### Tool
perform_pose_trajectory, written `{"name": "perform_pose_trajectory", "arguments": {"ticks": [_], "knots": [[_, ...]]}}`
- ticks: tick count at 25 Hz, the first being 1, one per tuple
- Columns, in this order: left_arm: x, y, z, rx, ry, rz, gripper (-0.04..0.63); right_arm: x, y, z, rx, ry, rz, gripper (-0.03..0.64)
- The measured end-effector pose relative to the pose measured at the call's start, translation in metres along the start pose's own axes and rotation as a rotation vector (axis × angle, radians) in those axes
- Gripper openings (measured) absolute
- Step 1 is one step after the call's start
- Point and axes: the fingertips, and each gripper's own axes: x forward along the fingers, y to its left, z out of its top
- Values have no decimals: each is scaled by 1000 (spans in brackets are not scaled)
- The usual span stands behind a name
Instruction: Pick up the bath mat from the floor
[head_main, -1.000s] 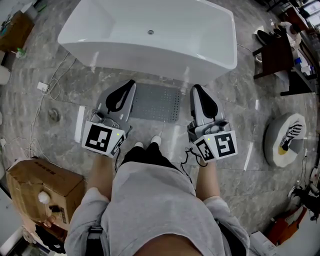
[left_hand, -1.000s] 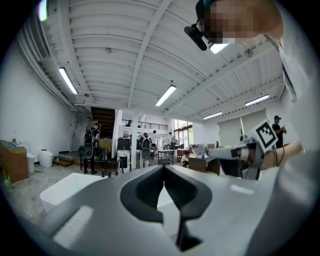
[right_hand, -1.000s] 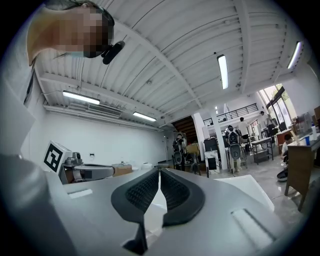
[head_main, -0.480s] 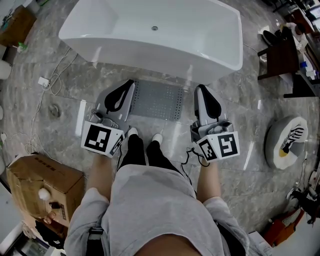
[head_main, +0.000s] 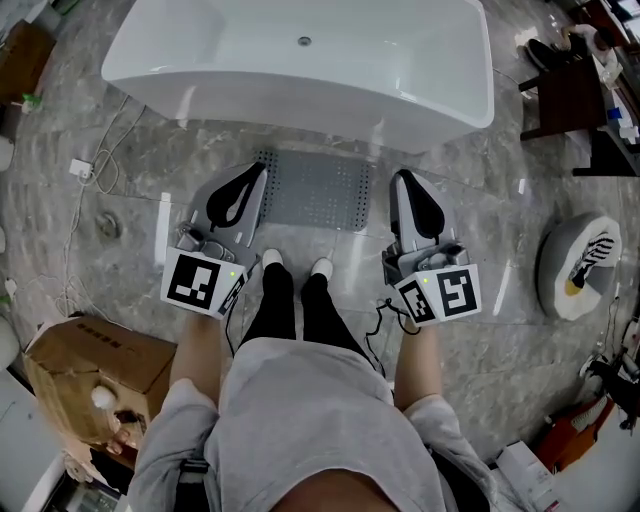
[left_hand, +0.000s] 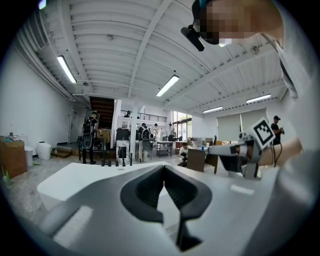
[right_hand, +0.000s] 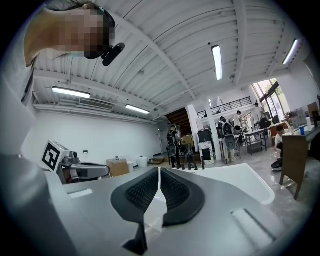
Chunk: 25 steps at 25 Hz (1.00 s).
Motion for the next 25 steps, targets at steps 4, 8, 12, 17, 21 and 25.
{"name": "perform_pose_trajectory", "arguments": {"ticks": [4,8,12,17,21,25], "knots": [[12,13,-18,-19,18,-17,1,16,-5,-19,7,27,-19,14],[23,26,-46,-47,63,-28,0,30,-14,-43,22,59,-36,14],[39,34,-72,-39,78,-29,1,40,-28,-71,35,82,-50,17],[52,38,-109,-31,109,-36,1,48,-41,-111,58,103,-64,18],[57,39,-141,-39,129,-42,0,51,-51,-145,60,119,-73,23],[60,42,-179,-40,140,-35,1,51,-60,-184,56,133,-84,28]]}}
